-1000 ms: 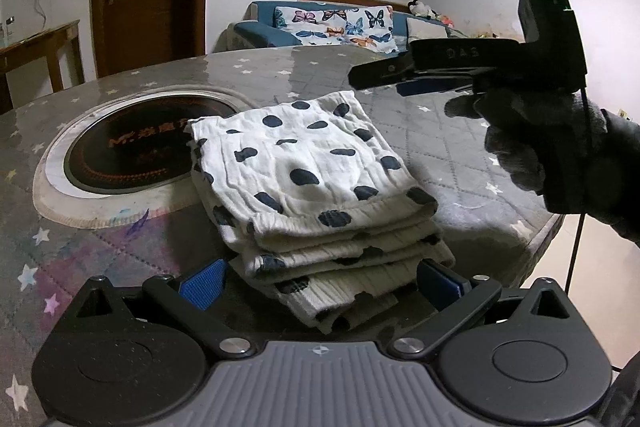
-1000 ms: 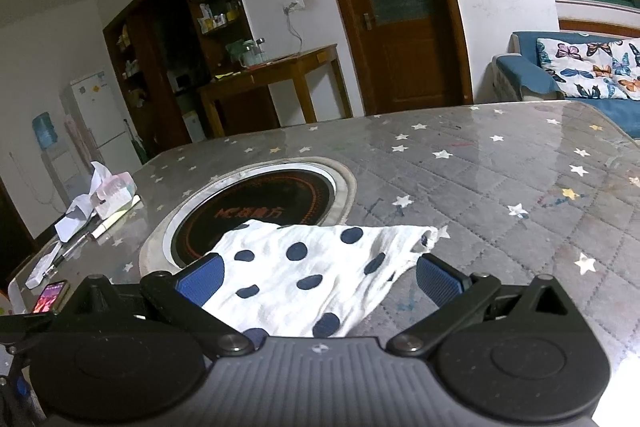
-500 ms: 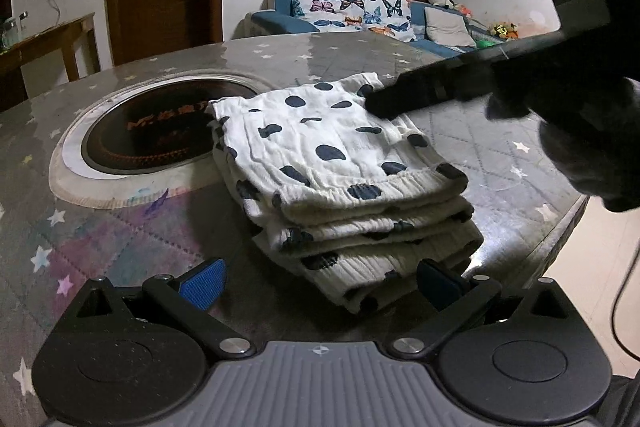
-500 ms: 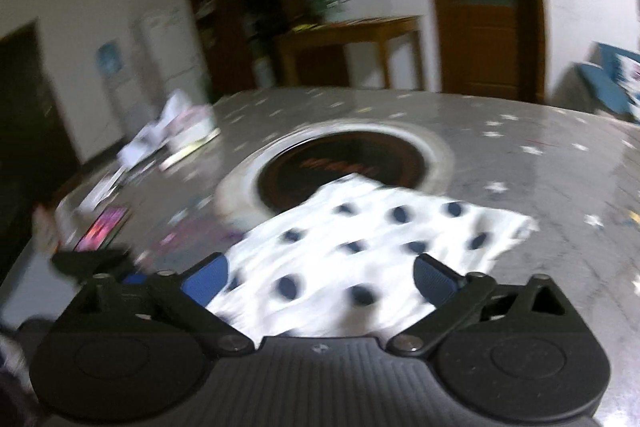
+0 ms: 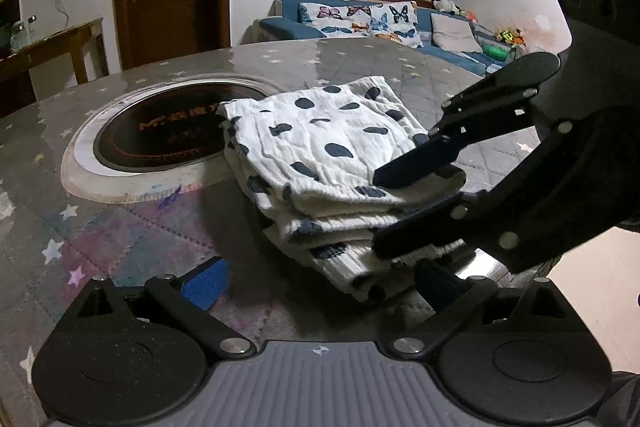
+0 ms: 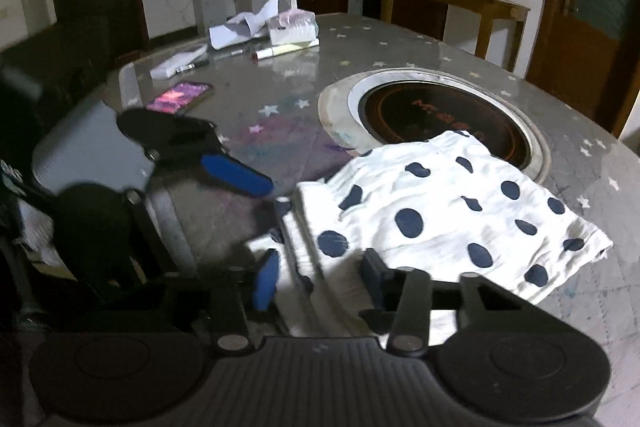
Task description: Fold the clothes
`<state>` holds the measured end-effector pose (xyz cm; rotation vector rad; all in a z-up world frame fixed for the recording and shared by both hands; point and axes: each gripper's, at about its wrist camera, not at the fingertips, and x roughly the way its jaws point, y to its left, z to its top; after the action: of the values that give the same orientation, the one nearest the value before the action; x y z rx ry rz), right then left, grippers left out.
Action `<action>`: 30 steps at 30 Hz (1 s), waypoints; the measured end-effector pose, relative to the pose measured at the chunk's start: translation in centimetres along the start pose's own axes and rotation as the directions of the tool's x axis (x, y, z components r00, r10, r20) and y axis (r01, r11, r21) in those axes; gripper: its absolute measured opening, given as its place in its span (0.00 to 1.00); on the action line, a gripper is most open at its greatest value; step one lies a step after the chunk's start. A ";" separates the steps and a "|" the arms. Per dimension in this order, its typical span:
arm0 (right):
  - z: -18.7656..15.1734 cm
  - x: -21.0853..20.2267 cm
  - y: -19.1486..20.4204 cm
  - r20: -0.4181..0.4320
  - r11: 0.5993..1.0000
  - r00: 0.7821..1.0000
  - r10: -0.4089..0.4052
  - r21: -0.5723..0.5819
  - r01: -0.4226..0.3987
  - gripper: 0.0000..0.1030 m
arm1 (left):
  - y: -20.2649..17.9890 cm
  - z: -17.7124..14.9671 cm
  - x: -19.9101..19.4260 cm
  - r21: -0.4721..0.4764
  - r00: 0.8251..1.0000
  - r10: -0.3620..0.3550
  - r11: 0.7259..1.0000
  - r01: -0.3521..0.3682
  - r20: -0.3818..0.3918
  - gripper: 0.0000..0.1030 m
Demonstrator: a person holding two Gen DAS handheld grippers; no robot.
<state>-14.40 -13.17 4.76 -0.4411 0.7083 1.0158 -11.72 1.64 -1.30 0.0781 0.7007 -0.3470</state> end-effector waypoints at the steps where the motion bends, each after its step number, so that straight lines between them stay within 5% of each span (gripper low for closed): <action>1: 0.0 0.1 0.0 -0.004 1.000 1.000 -0.008 -0.005 0.008 0.36 | 0.1 0.0 0.0 -0.002 1.000 0.002 1.000 -0.002 0.001 0.97; 8: -0.4 0.2 0.7 -0.012 0.995 0.999 -0.030 -0.092 0.029 0.36 | 0.6 0.0 -0.3 -0.027 1.000 0.016 1.000 -0.016 0.008 0.96; 16: 0.4 -1.8 -0.2 0.040 0.997 0.999 -0.021 -0.070 0.024 0.12 | 1.0 -0.1 -0.4 -0.044 1.000 0.018 0.999 -0.017 0.009 0.96; 24: -0.5 -2.5 0.2 0.008 0.991 1.000 0.011 -0.133 -0.010 0.12 | 1.5 -0.4 -0.2 -0.062 1.000 0.008 0.998 -0.008 0.000 0.97; 30: -1.1 -2.0 0.0 -0.001 0.990 0.999 0.043 -0.132 -0.043 0.24 | 2.2 0.4 -1.7 -0.062 0.999 0.016 0.998 -0.014 0.029 0.96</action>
<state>-15.42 -15.12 5.47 -0.5413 0.6540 1.1078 -11.97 4.12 -0.02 0.0198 0.6804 -0.3116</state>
